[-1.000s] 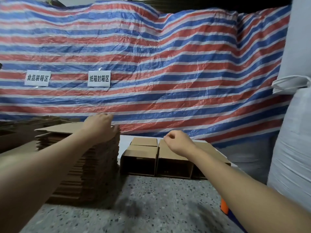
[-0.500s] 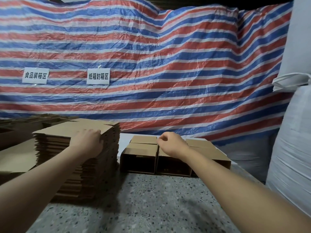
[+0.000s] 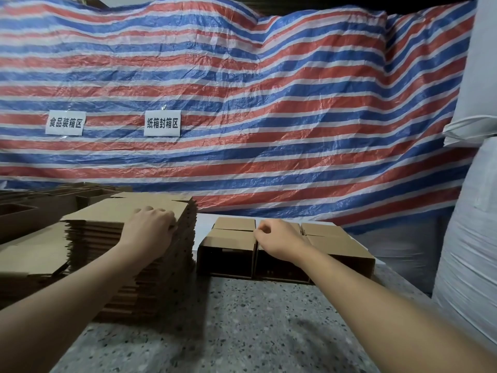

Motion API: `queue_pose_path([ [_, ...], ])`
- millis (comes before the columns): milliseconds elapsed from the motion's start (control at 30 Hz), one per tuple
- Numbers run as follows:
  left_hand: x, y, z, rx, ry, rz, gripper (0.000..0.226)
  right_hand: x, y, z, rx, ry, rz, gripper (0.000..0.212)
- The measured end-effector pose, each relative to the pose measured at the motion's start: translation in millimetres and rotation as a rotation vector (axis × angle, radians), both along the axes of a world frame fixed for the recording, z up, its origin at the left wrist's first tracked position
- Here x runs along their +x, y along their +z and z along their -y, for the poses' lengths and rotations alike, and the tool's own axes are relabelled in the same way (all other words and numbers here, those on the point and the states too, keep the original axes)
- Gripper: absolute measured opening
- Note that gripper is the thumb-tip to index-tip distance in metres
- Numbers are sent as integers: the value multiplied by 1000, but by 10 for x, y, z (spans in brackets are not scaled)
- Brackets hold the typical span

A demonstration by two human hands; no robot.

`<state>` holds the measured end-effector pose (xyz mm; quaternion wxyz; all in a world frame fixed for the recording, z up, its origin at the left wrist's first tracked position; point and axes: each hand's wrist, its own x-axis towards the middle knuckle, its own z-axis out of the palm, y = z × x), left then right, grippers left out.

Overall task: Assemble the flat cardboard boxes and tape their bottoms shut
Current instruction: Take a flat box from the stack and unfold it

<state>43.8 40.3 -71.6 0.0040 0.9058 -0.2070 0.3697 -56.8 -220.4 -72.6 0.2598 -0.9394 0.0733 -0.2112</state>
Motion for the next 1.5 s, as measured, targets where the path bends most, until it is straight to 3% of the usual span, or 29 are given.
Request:
queue_pose_path([
  [300,-306,437,85,-286,-290,344,17,77,72,97,-15,-52,19,23],
  [533,-672,776,290,-504,-534,404,16,-12,310,87,140,-22,142,41],
  [633,-827,939,344,-665,-651,332,15,-103,522,147,300,-14,289,56],
  [733,-966,1070,360,-833,-795,120,13,-199,791,258,508,-37,411,72],
  [833,-1050,1130,362,-960,-931,-164,16,-331,1024,416,668,-7,549,63],
  [1033,-1020,1047,424,-1090,-1038,-579,22,-689,1052,687,704,268,466,70],
  [1233,-818,711,568,-1101,-805,-486,23,-848,724,769,754,222,333,57],
  [1400,-780,243,785,-1240,-688,-650,34,-941,246,721,796,97,297,62],
  [1500,-809,-32,849,-1301,-642,-641,35,-1025,-48,696,826,74,283,62],
])
